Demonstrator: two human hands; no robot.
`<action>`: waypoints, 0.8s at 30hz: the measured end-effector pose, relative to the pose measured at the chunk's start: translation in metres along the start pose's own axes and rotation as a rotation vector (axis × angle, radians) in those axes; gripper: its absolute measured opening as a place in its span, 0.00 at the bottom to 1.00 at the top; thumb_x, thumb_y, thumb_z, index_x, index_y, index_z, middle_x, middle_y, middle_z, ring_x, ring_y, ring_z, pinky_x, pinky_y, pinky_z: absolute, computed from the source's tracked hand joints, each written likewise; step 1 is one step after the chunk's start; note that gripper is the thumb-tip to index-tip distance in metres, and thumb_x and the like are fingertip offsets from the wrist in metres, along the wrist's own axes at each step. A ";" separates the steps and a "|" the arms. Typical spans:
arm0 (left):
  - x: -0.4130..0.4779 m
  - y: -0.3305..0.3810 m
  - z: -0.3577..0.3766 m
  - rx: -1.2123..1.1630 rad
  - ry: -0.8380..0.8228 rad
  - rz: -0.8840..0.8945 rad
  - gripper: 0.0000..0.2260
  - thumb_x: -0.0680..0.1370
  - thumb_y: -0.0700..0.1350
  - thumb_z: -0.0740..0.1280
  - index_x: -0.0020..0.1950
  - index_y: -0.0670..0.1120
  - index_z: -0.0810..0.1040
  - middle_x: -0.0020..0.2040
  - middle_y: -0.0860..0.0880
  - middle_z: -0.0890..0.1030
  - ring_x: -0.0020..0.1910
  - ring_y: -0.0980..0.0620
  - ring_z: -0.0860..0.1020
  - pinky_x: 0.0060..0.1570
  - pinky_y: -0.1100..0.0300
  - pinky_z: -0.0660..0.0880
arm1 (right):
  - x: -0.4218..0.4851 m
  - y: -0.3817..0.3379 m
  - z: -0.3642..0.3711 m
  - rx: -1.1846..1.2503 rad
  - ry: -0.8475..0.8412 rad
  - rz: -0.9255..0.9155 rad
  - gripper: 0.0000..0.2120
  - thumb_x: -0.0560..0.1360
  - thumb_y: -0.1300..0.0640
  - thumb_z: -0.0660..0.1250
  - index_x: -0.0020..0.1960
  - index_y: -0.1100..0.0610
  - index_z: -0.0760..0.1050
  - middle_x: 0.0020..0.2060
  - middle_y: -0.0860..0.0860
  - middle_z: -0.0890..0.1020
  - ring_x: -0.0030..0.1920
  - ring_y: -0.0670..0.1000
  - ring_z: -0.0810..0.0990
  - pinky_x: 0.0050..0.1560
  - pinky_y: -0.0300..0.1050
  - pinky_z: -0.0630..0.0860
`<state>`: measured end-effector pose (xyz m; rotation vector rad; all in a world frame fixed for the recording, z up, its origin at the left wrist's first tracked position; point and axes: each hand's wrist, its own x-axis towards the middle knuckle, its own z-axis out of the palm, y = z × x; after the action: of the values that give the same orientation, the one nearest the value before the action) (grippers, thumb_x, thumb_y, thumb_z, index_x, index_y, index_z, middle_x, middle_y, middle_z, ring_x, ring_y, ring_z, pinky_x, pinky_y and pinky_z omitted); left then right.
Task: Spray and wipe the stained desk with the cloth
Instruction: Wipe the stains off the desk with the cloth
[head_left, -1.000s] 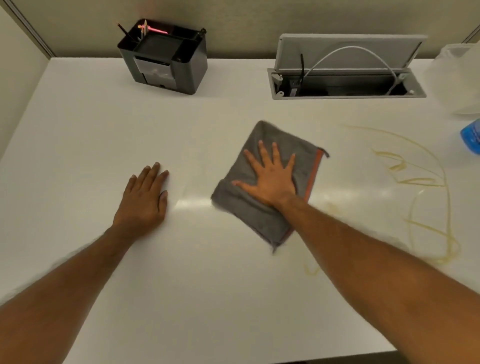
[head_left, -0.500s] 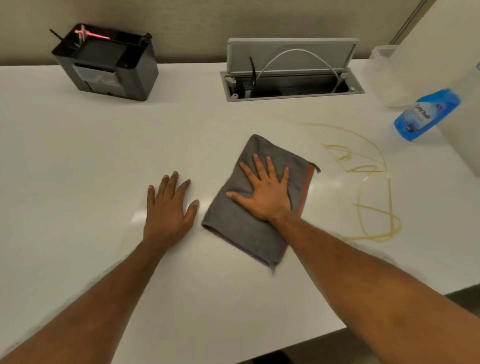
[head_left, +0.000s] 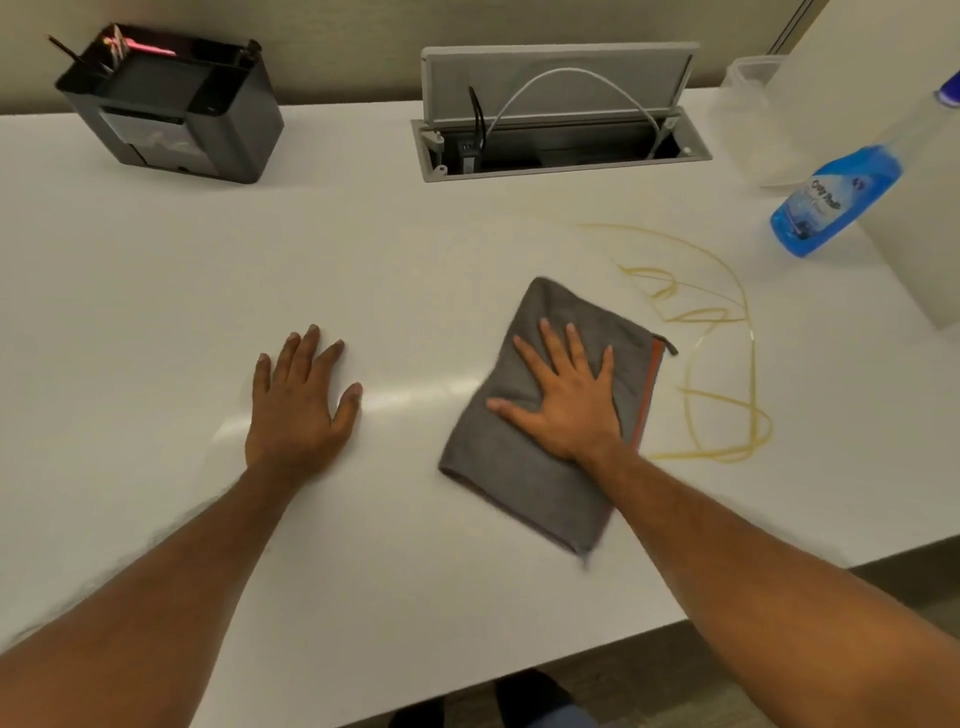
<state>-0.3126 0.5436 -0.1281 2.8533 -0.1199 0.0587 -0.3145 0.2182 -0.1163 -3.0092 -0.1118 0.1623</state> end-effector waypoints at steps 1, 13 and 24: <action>0.000 0.000 0.001 0.001 0.009 -0.001 0.27 0.78 0.60 0.53 0.75 0.50 0.64 0.79 0.47 0.60 0.79 0.46 0.55 0.77 0.44 0.49 | 0.015 -0.008 -0.002 0.005 -0.012 0.061 0.46 0.66 0.17 0.43 0.79 0.38 0.48 0.81 0.45 0.46 0.80 0.55 0.40 0.72 0.74 0.38; -0.001 -0.001 -0.004 0.011 -0.025 -0.006 0.27 0.78 0.61 0.52 0.76 0.53 0.62 0.80 0.49 0.59 0.79 0.48 0.54 0.77 0.47 0.47 | -0.051 0.003 0.021 -0.024 0.113 -0.265 0.42 0.69 0.19 0.49 0.78 0.37 0.54 0.81 0.45 0.51 0.81 0.54 0.44 0.72 0.74 0.45; -0.001 0.007 -0.003 0.070 0.021 -0.019 0.28 0.78 0.59 0.53 0.74 0.48 0.66 0.77 0.44 0.64 0.76 0.42 0.61 0.74 0.43 0.55 | 0.010 -0.012 0.007 -0.021 0.012 -0.099 0.45 0.69 0.19 0.44 0.80 0.41 0.50 0.81 0.50 0.48 0.80 0.60 0.42 0.70 0.76 0.39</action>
<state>-0.3138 0.5381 -0.1230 2.9226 -0.0877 0.0910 -0.3060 0.2322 -0.1227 -3.0170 -0.2625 0.1334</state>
